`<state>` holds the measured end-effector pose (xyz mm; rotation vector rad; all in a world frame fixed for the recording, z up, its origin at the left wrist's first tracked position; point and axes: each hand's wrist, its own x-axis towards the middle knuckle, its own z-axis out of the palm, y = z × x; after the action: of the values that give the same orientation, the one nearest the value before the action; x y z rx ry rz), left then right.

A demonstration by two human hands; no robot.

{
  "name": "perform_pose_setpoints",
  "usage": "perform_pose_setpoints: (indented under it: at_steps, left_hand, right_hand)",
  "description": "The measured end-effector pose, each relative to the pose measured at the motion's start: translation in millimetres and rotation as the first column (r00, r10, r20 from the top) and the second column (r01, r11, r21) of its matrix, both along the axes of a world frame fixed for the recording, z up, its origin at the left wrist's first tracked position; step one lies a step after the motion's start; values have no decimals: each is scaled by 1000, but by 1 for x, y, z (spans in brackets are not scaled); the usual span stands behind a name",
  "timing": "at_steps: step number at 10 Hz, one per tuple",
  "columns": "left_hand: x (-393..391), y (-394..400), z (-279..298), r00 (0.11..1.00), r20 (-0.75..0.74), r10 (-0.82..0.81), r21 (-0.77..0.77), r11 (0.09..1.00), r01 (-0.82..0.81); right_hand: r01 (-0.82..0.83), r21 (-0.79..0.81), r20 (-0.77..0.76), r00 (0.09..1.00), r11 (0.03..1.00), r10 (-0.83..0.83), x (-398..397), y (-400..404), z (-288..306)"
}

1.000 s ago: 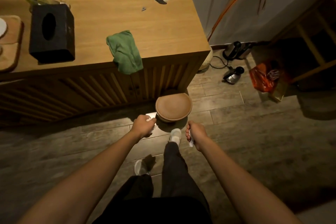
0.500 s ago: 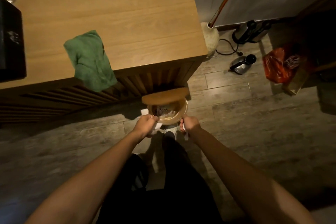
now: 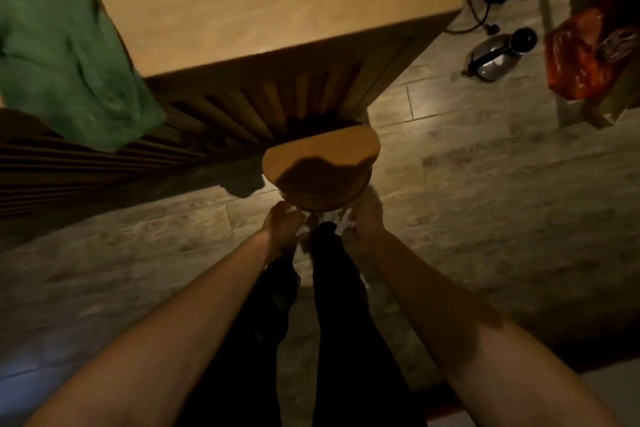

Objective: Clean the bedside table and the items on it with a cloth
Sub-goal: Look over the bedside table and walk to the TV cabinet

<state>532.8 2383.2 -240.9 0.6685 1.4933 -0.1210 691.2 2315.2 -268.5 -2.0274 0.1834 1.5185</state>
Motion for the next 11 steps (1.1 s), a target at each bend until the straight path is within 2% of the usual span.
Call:
perform_pose_setpoints:
  at_steps: [1, 2, 3, 4, 5, 7, 9, 10, 11]
  left_hand:
    - [1, 11, -55, 1000, 19, -4, -10, 1000, 4]
    - [6, 16, -91, 1000, 28, -8, -2, 1000, 8]
    - [16, 20, -124, 999, 22, 27, -42, 999, -26]
    - [22, 14, -148, 999, -14, 48, -33, 998, -48]
    - [25, 9, -157, 997, -67, 48, 9, 999, -48]
    - [14, 12, -150, 998, -39, 53, -23, 998, -54]
    - [-14, 18, -114, 985, -168, 31, 67, 998, -20]
    - [-33, 31, -82, 959, -246, -140, 182, 965, 188]
    - [-46, 44, -39, 875, -370, -312, 249, 874, 417]
  right_hand:
    - [36, 29, -26, 999, 999, -35, -5, 1, -57]
    - [47, 128, 3, 999, 991, -47, -7, 2, -95]
    - [73, 87, -25, 997, 994, -71, -4, 9, -120]
    - [-65, 10, 24, 998, 998, 65, -1, 14, -137]
    - [-47, 0, 2, 999, 999, 47, 0, 19, -145]
    - [-78, -77, -75, 995, 994, 72, -1, 30, -134]
    - [-78, -90, -94, 993, 993, 69, -3, 28, -84]
    - [-172, -150, -10, 985, 974, 172, -3, 27, -43]
    - [-441, -228, 147, 866, 868, 478, -2, 21, 2]
